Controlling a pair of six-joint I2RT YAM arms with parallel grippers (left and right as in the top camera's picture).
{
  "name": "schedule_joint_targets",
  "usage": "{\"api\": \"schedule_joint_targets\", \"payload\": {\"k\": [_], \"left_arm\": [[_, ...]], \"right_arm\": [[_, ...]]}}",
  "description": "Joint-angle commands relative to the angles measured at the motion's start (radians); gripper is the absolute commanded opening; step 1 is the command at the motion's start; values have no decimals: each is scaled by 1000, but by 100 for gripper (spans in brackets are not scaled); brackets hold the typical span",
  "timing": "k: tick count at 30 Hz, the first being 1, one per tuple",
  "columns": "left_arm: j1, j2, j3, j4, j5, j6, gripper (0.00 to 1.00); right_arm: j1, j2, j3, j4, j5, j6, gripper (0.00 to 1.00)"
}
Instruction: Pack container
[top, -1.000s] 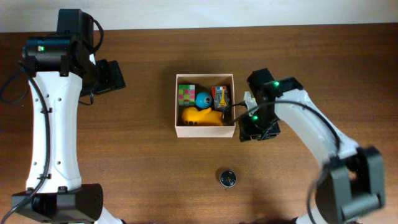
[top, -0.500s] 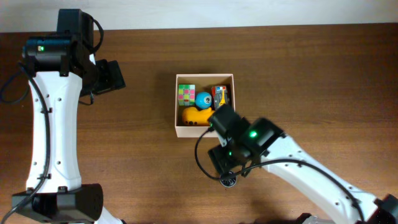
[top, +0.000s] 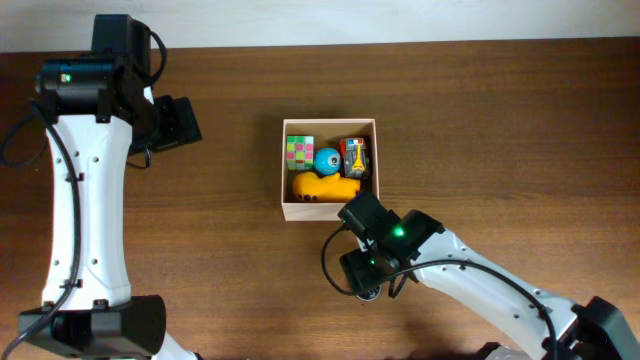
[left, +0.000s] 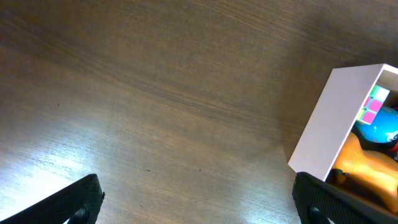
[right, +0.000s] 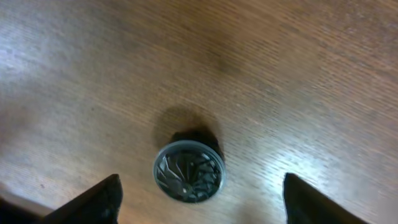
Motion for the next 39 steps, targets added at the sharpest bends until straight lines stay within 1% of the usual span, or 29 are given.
{"api": "schedule_joint_targets", "payload": {"k": [1, 7, 17, 22, 26, 30, 32, 35, 39], "left_arm": [[5, -12, 8, -2, -8, 15, 99], [5, -12, 8, -2, -8, 15, 99], [5, -12, 8, -2, -8, 15, 99], [5, -12, 8, -2, -8, 16, 99], [5, -12, 8, -2, -8, 15, 99], [5, -12, 8, -2, -8, 15, 99], [5, -12, 8, -2, -8, 16, 99], [5, -12, 8, -2, -8, 15, 99], [5, -12, 8, -2, -8, 15, 99]], "right_arm": [[-5, 50, -34, 12, -26, 10, 73], [-5, 128, -40, 16, -43, 9, 67], [-3, 135, -46, 11, -71, -32, 67], [11, 136, -53, 11, -154, -121, 68], [56, 136, -55, 8, -130, -121, 69], [53, 138, -55, 9, -98, -94, 68], [54, 141, -55, 11, -87, -92, 67], [53, 154, -55, 15, -84, -91, 61], [54, 192, -55, 15, -65, -92, 62]]}}
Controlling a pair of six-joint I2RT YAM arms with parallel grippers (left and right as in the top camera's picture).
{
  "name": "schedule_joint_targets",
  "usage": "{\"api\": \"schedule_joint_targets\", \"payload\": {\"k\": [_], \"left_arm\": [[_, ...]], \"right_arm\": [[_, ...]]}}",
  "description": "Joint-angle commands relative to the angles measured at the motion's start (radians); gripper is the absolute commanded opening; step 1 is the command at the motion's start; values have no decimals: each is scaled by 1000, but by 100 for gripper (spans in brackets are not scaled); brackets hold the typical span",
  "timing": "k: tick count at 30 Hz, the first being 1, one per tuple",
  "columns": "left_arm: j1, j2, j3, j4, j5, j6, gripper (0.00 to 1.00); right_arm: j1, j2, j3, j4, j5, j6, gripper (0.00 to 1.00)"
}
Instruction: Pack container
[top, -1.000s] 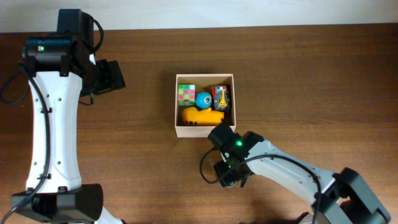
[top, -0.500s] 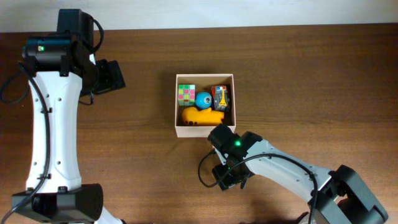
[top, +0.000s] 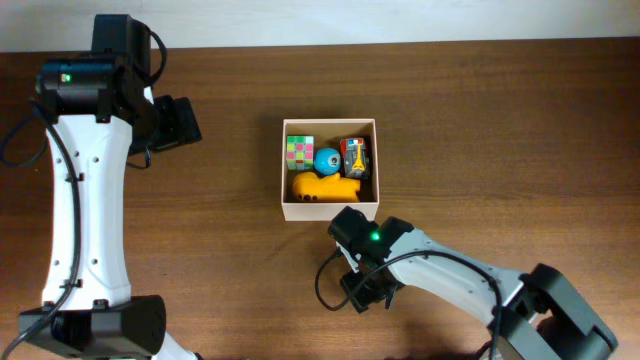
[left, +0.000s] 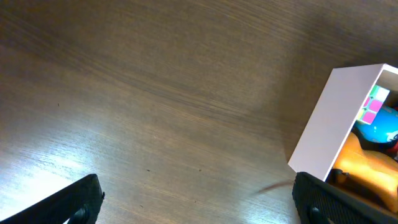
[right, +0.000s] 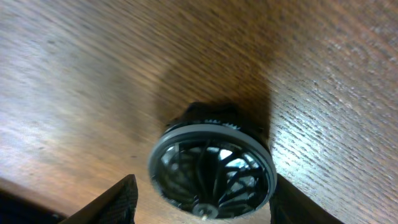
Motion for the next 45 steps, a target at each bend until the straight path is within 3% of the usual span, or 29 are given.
{"api": "schedule_joint_targets", "payload": {"k": [1, 10, 21, 27, 30, 36, 45], "left_arm": [[5, -12, 8, -2, -8, 16, 99], [5, -12, 8, -2, -8, 15, 99], [5, -12, 8, -1, -8, 15, 99], [5, -12, 8, -2, -8, 15, 99], [5, -12, 8, -2, -8, 15, 99], [5, -12, 8, -2, -8, 16, 99], [5, -12, 8, -2, -8, 16, 99]], "right_arm": [[6, 49, -6, 3, 32, 8, 62], [6, 82, -6, 16, 52, 3, 58], [6, 82, -6, 60, 103, -68, 64], [6, 82, -5, 63, 103, -68, 62], [6, 82, -5, 62, 104, -68, 52], [6, 82, -2, 58, 111, -68, 46], [6, 20, 230, -204, 229, -41, 44]]}}
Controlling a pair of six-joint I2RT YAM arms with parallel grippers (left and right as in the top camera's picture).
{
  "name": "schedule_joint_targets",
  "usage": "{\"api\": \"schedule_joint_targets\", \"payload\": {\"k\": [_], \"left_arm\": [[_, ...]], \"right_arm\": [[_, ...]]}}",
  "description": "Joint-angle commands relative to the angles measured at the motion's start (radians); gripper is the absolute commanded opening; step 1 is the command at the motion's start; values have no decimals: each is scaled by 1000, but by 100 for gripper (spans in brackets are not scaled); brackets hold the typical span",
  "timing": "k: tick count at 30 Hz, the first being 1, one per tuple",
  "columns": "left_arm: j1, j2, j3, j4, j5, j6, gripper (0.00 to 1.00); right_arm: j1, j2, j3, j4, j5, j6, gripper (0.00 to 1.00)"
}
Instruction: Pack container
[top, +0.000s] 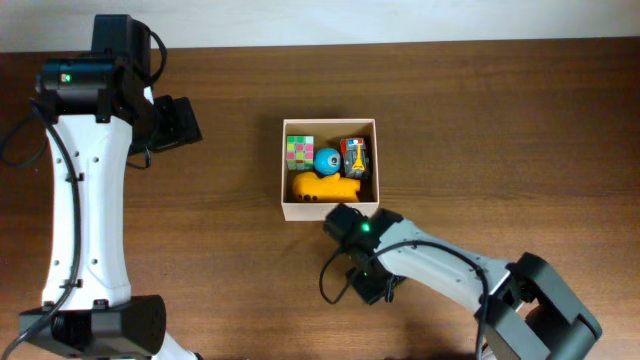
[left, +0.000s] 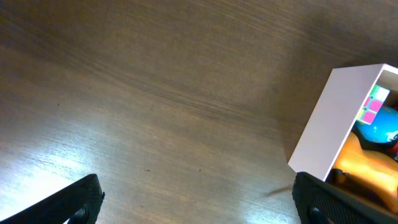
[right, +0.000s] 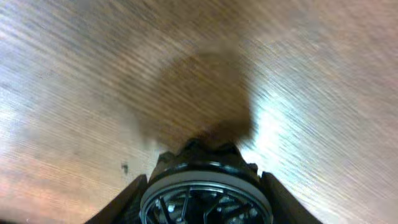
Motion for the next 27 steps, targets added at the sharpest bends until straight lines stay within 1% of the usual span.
{"api": "schedule_joint_targets", "payload": {"k": [1, 4, 6, 9, 11, 13, 15, 18, 23, 26, 27], "left_arm": [[5, -12, 8, -2, -8, 16, 99], [5, -12, 8, -2, -8, 15, 99], [5, -12, 8, -2, -8, 15, 99], [5, -12, 8, -2, -8, 15, 99], [5, -12, 8, -2, -8, 15, 99], [5, -12, 8, -2, -8, 15, 99], [5, -12, 8, -1, -8, 15, 99], [5, -12, 8, -2, -8, 15, 99], [5, -12, 8, -2, -8, 16, 99], [5, -12, 8, -2, -8, 15, 99], [5, -12, 8, -2, -8, 16, 99]], "right_arm": [[5, -45, 171, -84, 72, 17, 44], [4, -61, 330, -161, 77, 16, 43], [4, -62, 440, -182, 93, 14, 43], [4, -62, 584, -153, 142, 8, 43], [2, -62, 628, -106, 172, -12, 43], [-7, -62, 641, -13, 172, -86, 44], [-22, -53, 641, 55, 171, -127, 45], [-56, -11, 641, 126, 171, -127, 45], [-137, 113, 641, 216, 162, -132, 45], [-177, 186, 641, 278, 79, -198, 45], [-185, 200, 641, 288, 61, -198, 45]]}}
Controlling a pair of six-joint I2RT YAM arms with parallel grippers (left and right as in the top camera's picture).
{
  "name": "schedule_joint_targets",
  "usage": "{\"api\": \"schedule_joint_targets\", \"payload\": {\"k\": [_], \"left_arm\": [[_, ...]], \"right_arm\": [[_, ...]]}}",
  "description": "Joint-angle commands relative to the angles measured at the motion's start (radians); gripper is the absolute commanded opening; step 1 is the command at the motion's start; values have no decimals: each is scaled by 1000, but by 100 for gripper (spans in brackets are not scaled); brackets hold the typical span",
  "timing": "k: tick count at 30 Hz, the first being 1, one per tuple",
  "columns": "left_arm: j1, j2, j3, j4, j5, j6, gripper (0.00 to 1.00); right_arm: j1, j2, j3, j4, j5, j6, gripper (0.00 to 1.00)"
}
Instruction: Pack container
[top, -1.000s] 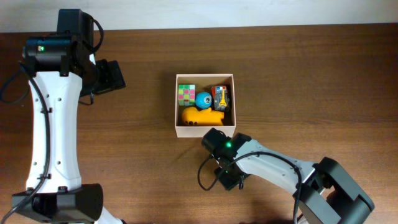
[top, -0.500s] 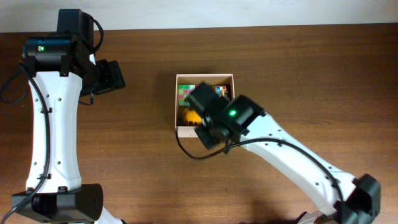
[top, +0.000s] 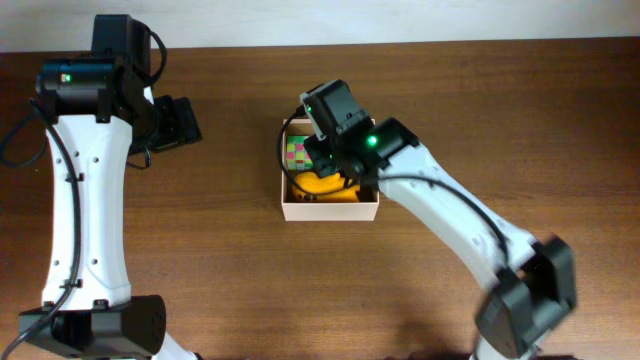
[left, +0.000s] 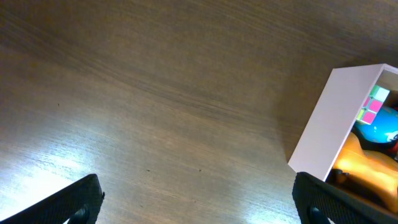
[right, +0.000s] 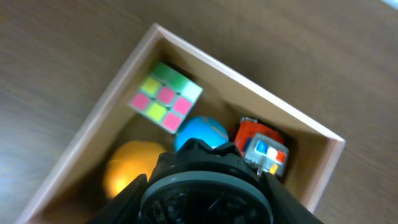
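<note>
A black round wheel with a grey rim (right: 205, 190) sits between the fingers of my right gripper (right: 205, 198), which is shut on it. It hangs over the open white box (right: 249, 70). In the box lie a coloured cube (right: 166, 98), a blue ball (right: 200, 132), a red toy (right: 264, 146) and a yellow toy (right: 132, 173). In the overhead view the right arm covers much of the box (top: 330, 213); the cube (top: 298, 150) shows beside it. My left gripper (top: 178, 122) stands open, far to the left of the box.
The left wrist view shows bare wooden table, with the box's white wall (left: 333, 118) at the right edge. The left fingertips (left: 81, 196) are far apart over the wood.
My right gripper was low at the table in front of the box, around the wheel. Now it holds the wheel up over the box's inside. The left arm has not moved.
The wheel lay on the table in front of the box with my open right gripper above it. The gripper then stood lower and closer round the wheel, then tight on it at the table. Now the wheel is off the table, held over the box.
</note>
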Motion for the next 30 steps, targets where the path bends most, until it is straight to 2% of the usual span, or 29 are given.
{"api": "schedule_joint_targets", "payload": {"k": [1, 6, 9, 20, 25, 30], "left_arm": [[5, -12, 8, -2, -8, 15, 99], [5, -12, 8, -2, -8, 16, 99], [5, -12, 8, -2, -8, 15, 99], [5, -12, 8, -2, -8, 15, 99], [5, -12, 8, -2, -8, 16, 99], [5, -12, 8, -2, -8, 15, 99]], "right_arm": [[-43, 76, 10, 29, -100, -51, 51], [-50, 61, 38, -26, -64, -57, 89], [-50, 17, 111, -113, -52, -57, 100], [-50, -164, 518, -544, -22, -54, 99], [-49, -241, 547, -613, -21, -55, 99], [-77, -292, 547, -675, 150, -50, 99]]}}
